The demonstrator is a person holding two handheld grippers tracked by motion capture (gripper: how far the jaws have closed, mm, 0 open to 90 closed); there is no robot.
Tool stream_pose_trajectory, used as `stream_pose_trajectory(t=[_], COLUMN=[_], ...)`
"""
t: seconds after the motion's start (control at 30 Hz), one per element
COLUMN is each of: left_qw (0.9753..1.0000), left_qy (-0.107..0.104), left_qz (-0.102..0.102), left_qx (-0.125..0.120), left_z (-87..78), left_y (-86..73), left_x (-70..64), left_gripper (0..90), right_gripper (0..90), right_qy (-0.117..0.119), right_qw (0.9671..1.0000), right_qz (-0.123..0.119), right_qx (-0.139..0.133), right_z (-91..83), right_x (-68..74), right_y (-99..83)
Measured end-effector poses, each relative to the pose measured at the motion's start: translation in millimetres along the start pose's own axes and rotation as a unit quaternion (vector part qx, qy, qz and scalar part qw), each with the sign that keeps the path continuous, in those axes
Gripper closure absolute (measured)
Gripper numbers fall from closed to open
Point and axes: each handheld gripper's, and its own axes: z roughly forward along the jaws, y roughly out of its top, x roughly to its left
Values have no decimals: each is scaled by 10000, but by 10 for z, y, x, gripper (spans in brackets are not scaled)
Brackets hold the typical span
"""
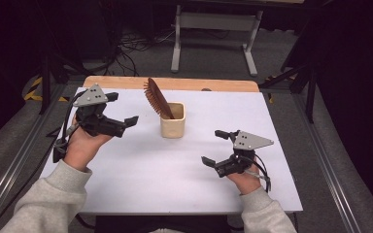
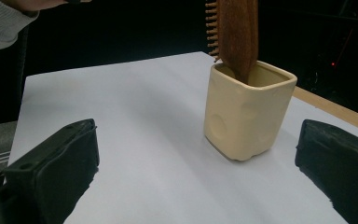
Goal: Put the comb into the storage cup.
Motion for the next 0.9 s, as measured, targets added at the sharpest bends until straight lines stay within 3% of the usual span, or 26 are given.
stream_pose_trajectory(t=[0.23,0.43,0.73,0.9], left_qw=[9997,9989,9982,9977], left_qy=[-200,-323,-259,-182], left_qz=[-33,-238,-430,-505], left_qx=[-120,-225,-331,-415], left_z=[-132,-213,-288,-321], left_y=[-252,-520,-962,-1123], left_x=[-51,-62,-70,-48], left_gripper=[1,2,3,3], right_gripper=[0,0,0,0], right_qy=[-51,-94,-172,-197], right_qw=[10000,9999,9997,9997], right_qz=[9,16,97,108], right_qx=[22,36,117,135], right_z=[-54,-109,-173,-198], right_x=[-11,-4,-3,2], right_y=[-7,-33,-143,-182])
